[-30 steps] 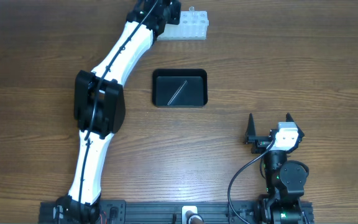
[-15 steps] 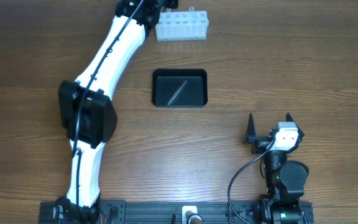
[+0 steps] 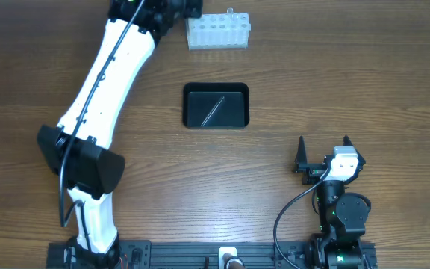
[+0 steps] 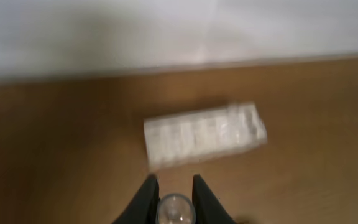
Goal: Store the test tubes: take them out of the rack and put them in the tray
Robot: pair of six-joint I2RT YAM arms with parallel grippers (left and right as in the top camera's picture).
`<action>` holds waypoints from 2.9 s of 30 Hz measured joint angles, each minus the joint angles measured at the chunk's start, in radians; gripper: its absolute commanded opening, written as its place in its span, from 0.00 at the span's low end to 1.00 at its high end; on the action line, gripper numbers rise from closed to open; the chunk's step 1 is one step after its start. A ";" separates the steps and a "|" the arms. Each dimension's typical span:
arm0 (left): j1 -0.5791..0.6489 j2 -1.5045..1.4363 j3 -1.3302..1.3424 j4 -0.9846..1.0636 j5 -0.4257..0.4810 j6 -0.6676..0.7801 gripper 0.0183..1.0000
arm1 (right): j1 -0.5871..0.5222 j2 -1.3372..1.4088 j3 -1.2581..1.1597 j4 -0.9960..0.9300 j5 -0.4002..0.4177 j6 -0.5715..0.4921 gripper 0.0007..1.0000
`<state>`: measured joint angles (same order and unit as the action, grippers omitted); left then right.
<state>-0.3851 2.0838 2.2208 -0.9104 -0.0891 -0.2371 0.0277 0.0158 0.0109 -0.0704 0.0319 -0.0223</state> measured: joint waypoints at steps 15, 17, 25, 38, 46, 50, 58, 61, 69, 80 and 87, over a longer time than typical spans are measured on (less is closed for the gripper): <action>-0.022 -0.005 0.001 -0.375 0.102 -0.082 0.02 | 0.000 0.000 0.000 0.000 0.000 0.000 0.99; -0.034 0.006 0.001 -0.386 0.114 -0.089 0.03 | 0.000 0.000 0.000 0.000 0.000 -0.001 0.99; -0.070 0.122 0.001 -0.388 0.155 -0.105 0.03 | 0.000 0.000 0.000 0.000 0.000 0.000 0.99; -0.070 0.209 0.001 -0.450 0.195 -0.150 0.05 | 0.000 0.000 0.000 0.000 0.000 0.000 0.99; -0.066 0.261 0.001 -0.474 0.199 -0.150 0.06 | 0.000 0.000 0.000 0.000 0.000 0.000 0.99; -0.062 0.268 0.001 -0.476 0.201 -0.150 0.06 | 0.000 0.000 0.000 0.000 0.000 0.000 0.99; -0.044 0.281 0.001 -0.481 0.206 -0.150 0.06 | 0.000 0.000 0.000 0.000 0.000 -0.001 0.99; -0.043 0.297 0.001 -0.481 0.206 -0.150 0.06 | 0.000 0.000 0.000 0.000 0.000 0.000 0.99; -0.043 0.330 0.001 -0.462 0.206 -0.150 0.06 | 0.000 0.000 0.000 0.000 0.000 0.000 0.99; -0.037 0.344 0.001 -0.447 0.206 -0.150 0.06 | 0.000 0.000 0.000 0.000 0.000 0.000 0.99; -0.037 0.372 0.001 -0.446 0.206 -0.150 0.06 | 0.000 0.000 0.000 0.000 0.000 0.000 0.99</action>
<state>-0.4221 2.4554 2.2219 -1.3567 0.1173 -0.3870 0.0277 0.0158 0.0105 -0.0704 0.0315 -0.0227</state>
